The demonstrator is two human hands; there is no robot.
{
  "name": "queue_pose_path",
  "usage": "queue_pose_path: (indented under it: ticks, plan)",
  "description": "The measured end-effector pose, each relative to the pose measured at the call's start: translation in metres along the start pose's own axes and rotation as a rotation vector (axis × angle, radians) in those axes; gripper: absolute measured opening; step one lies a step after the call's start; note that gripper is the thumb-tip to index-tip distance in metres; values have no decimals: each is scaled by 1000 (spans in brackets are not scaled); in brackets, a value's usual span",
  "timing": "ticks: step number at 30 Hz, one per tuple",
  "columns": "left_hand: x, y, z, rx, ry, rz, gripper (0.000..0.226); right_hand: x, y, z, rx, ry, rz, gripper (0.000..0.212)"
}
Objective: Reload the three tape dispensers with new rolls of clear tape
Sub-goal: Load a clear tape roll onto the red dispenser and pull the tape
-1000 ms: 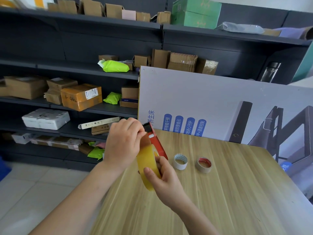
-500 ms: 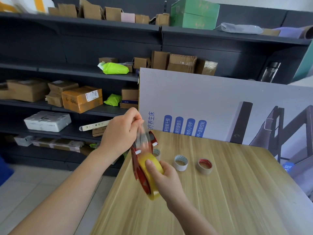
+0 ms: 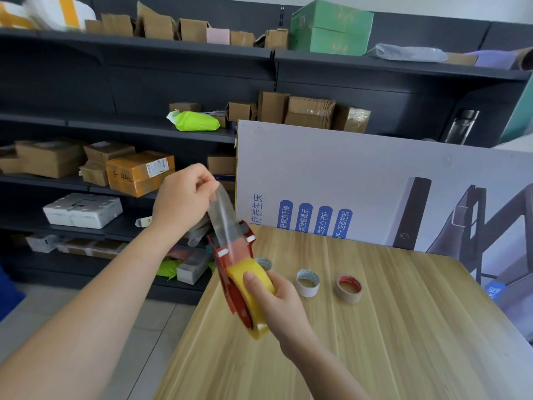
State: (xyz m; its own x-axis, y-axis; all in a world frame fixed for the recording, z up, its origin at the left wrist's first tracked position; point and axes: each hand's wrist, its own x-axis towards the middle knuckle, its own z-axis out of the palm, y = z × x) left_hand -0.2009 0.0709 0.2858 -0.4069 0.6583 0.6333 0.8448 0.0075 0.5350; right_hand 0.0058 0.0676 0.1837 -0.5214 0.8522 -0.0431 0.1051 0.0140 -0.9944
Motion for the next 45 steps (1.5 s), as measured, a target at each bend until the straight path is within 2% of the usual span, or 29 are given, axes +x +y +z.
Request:
queue_pose_path:
  ticks: [4,8,12,18,21,25,30,40,45]
  plan:
    - [8,-8,6,-4,87,-87,12,4,-7,-4,-6,-123,-24,37]
    - [14,-2,7,-19,25,-30,15,10,-3,-2,-130,-49,-51,37]
    - [20,-2,10,5,14,-23,18,15,-3,-3,-225,51,-117,45]
    - [31,-23,12,58,55,-240,16,20,5,-6,-425,20,-248,26]
    - [32,-20,12,13,9,-178,14,23,5,-8,-370,11,-212,20]
    - [35,-15,16,-2,-6,-131,15,24,3,-7,-255,56,-164,24]
    - [42,-30,12,36,78,-224,16,27,-1,-13,-269,99,-156,51]
    - [45,-56,14,-73,46,-372,19,23,-1,-19,-160,48,-168,20]
    - [40,-67,19,-54,48,-447,22,21,-4,-20,-119,26,-191,21]
